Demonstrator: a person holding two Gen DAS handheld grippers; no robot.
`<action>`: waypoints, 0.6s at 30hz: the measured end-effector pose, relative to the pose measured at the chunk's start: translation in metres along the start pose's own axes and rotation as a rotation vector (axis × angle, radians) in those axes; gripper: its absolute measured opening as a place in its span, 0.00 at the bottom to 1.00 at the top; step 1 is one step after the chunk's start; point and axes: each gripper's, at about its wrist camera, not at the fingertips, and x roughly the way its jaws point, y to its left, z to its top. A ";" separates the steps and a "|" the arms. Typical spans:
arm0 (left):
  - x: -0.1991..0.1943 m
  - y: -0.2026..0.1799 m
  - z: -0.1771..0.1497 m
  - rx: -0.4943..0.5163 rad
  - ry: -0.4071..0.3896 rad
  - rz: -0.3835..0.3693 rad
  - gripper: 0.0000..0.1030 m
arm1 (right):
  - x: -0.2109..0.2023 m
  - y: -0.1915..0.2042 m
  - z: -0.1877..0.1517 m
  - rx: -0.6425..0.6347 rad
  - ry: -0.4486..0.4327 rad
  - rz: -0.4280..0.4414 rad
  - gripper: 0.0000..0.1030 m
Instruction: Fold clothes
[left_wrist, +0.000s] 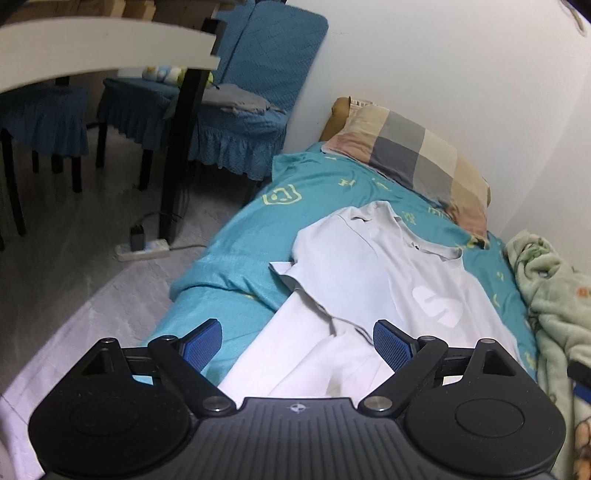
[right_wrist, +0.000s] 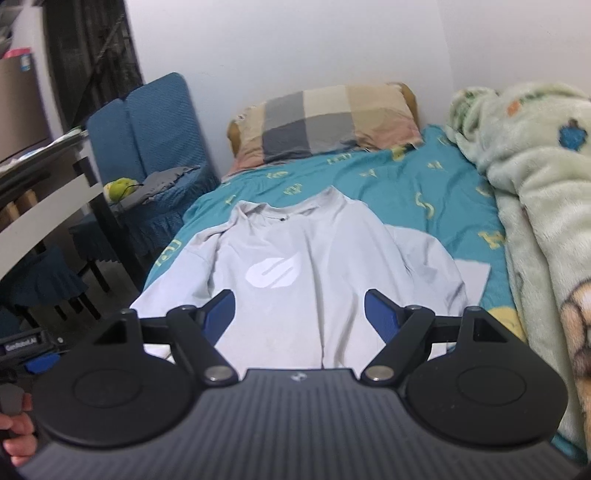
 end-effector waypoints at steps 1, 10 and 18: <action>0.007 0.002 0.003 -0.017 0.007 -0.002 0.87 | 0.000 -0.003 0.000 0.019 0.004 -0.003 0.77; 0.085 0.028 0.025 -0.259 0.087 -0.079 0.79 | 0.012 -0.014 0.000 0.094 0.029 -0.001 0.77; 0.152 0.020 0.042 -0.291 0.106 -0.065 0.30 | 0.030 -0.022 -0.003 0.121 0.057 -0.015 0.77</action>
